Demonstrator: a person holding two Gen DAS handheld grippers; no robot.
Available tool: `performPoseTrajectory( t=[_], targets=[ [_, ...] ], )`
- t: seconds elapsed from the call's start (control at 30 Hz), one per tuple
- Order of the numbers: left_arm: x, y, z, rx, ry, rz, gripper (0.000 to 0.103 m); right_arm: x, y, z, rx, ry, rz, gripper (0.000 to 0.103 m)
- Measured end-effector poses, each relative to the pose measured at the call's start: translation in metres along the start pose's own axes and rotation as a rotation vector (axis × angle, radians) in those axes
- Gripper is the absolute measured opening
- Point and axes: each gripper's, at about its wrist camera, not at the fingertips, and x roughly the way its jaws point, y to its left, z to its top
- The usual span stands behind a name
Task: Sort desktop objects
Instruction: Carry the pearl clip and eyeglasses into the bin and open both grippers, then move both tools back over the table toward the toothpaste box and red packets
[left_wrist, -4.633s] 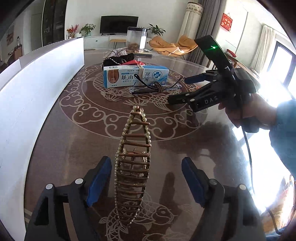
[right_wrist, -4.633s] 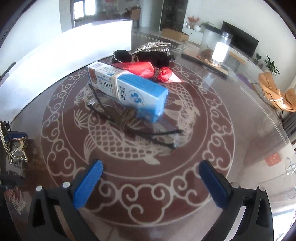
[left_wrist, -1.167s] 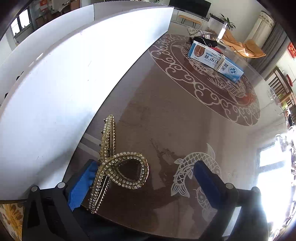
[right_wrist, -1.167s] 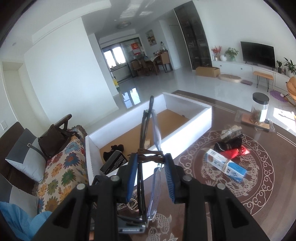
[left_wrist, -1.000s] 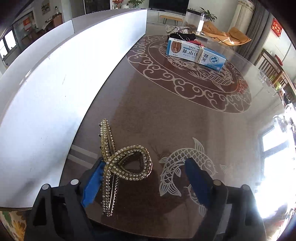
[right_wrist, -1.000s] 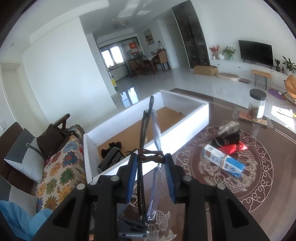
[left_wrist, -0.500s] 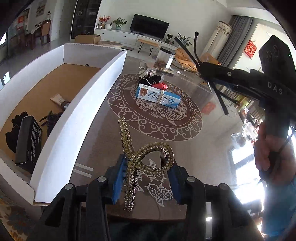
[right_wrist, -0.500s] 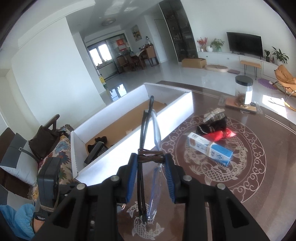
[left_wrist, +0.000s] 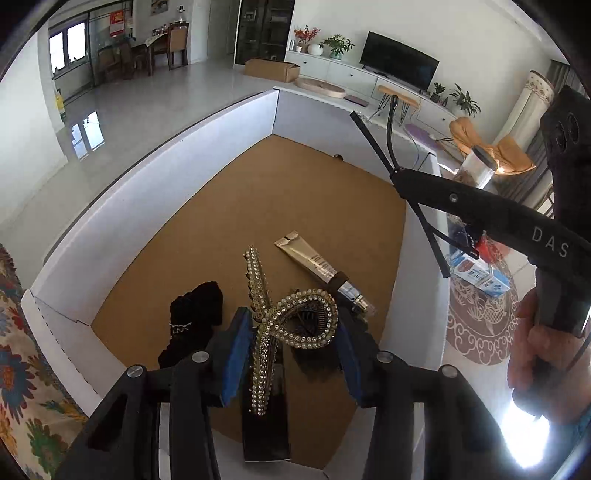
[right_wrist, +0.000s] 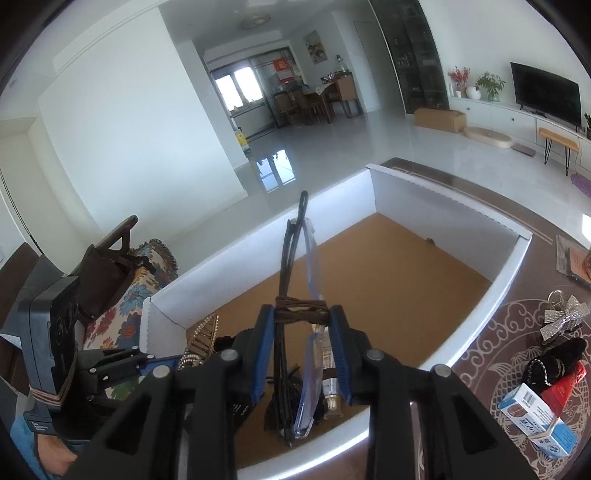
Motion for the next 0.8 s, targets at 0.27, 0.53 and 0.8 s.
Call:
performPoseTrajectory(
  t=[0.27,0.53,0.8],
  targets=[
    [-0.005,-0.023,-0.023,0.047,-0.021,0.012,0.097,-0.021,-0.038,-0.052,0.101,-0.042,-0.045,0.079],
    [-0.048,-0.14,-0.059,0.272,-0.126,-0.177,0.1,-0.136,-0.115,-0.176,0.085,-0.136,-0.378,0.103],
    [0.045,-0.232,-0.093,0.352,0.078,-0.289,0.103,-0.174,-0.217,-0.26,0.238,0.077,-0.58,0.103]
  ],
)
